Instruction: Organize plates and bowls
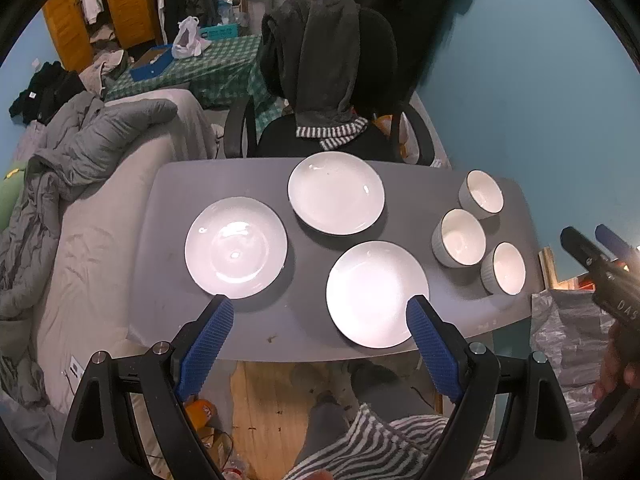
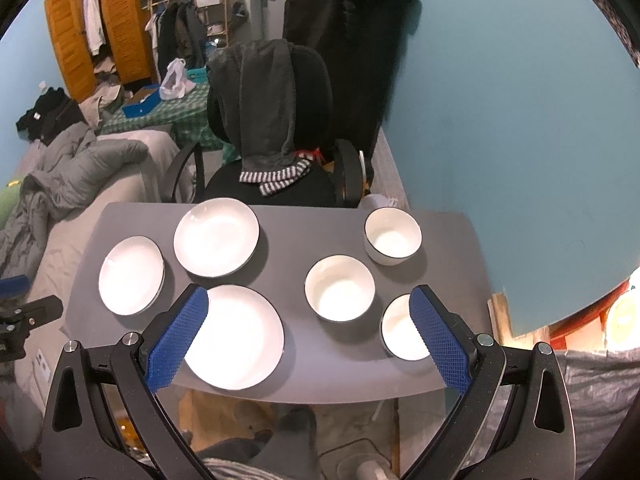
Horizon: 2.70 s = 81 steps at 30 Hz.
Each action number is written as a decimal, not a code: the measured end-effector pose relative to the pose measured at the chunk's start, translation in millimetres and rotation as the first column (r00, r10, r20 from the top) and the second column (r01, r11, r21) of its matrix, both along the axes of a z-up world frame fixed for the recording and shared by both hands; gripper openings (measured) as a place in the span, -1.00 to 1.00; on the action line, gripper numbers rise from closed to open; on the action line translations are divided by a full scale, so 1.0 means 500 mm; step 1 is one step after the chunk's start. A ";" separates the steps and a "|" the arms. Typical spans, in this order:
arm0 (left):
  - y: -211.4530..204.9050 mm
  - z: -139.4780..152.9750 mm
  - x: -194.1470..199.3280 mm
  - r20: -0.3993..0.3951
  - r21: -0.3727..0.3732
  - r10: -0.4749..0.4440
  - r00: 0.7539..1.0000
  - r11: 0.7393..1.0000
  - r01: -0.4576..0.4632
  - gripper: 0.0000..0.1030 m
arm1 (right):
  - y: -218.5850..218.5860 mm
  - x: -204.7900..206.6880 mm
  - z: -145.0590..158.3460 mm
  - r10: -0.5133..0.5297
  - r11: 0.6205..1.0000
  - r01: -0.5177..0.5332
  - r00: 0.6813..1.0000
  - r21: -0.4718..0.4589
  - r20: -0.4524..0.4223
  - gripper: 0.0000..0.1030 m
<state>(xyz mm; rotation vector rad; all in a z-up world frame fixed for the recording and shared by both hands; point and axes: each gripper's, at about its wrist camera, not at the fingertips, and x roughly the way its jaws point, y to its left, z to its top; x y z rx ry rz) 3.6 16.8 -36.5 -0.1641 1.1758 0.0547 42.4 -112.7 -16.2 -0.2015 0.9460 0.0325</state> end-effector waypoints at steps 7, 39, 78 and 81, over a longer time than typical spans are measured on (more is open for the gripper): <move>0.015 -0.028 0.001 -0.011 0.009 -0.005 1.000 1.000 0.005 0.74 | 0.011 0.016 -0.022 0.045 0.999 -0.044 0.998 0.022 -0.035 0.92; 0.014 -0.304 0.061 -0.192 0.055 -0.113 0.975 0.991 0.125 0.73 | 0.050 0.114 -0.373 0.233 0.972 -0.229 0.918 0.050 -0.322 0.91; -0.094 -0.515 0.117 -0.334 -0.008 -0.236 0.913 0.969 0.247 -0.19 | 0.050 0.130 -0.514 0.329 0.938 -0.340 0.800 0.073 -0.501 0.56; -0.087 -0.511 0.119 -0.342 -0.031 -0.224 0.913 0.973 0.227 -0.27 | 0.054 0.121 -0.515 0.334 0.937 -0.341 0.795 0.082 -0.507 0.37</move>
